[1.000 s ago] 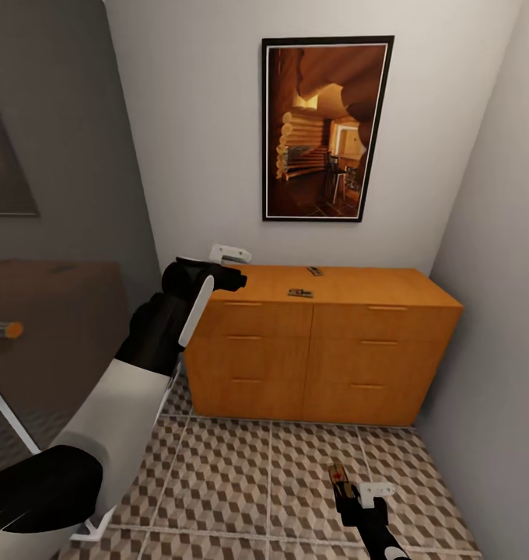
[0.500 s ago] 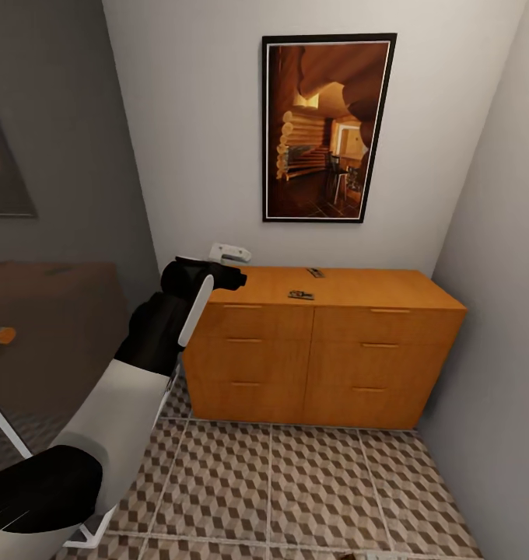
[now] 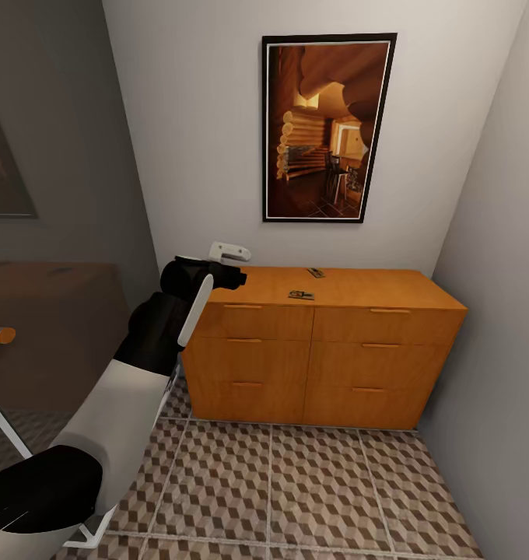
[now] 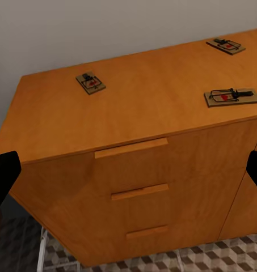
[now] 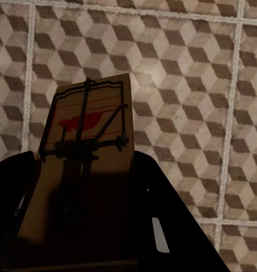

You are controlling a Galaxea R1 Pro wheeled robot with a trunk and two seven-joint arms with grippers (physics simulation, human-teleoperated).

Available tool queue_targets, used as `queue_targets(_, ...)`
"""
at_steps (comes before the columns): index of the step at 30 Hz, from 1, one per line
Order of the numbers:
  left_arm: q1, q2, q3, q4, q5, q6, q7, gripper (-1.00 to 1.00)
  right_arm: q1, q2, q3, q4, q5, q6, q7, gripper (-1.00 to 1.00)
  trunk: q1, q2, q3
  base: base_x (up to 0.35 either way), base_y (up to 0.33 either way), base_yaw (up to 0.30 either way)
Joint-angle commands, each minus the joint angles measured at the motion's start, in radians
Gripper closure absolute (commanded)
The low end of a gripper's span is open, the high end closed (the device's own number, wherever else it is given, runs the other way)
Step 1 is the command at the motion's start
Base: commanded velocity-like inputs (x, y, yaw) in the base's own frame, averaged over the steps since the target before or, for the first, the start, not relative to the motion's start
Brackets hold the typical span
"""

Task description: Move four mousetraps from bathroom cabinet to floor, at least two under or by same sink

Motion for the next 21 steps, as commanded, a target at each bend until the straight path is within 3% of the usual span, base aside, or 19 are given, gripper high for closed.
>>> queue_targets(1, -0.001, 0.000, -0.001, -0.003, 0.006, 0.004, 0.008, -1.00, 0.000, 0.000, 0.006, 0.001, -0.003, -0.003, -0.002, 1.00, 0.000, -0.001, -0.001, 0.000, 0.000, 0.000)
queue_targets(15, -0.001, 0.000, -0.001, -0.007, 0.019, 0.005, 0.007, -1.00, 0.000, 0.001, 0.006, -0.001, -0.003, -0.006, -0.003, 1.00, 0.000, -0.001, -0.001, 0.070, 0.000, 0.000)
queue_targets(21, -0.001, 0.002, 0.001, -0.003, 0.109, 0.004, 0.008, -1.00, 0.000, 0.001, 0.006, -0.001, -0.003, -0.007, -0.003, 1.00, 0.000, -0.001, -0.001, 0.026, 0.000, 0.000)
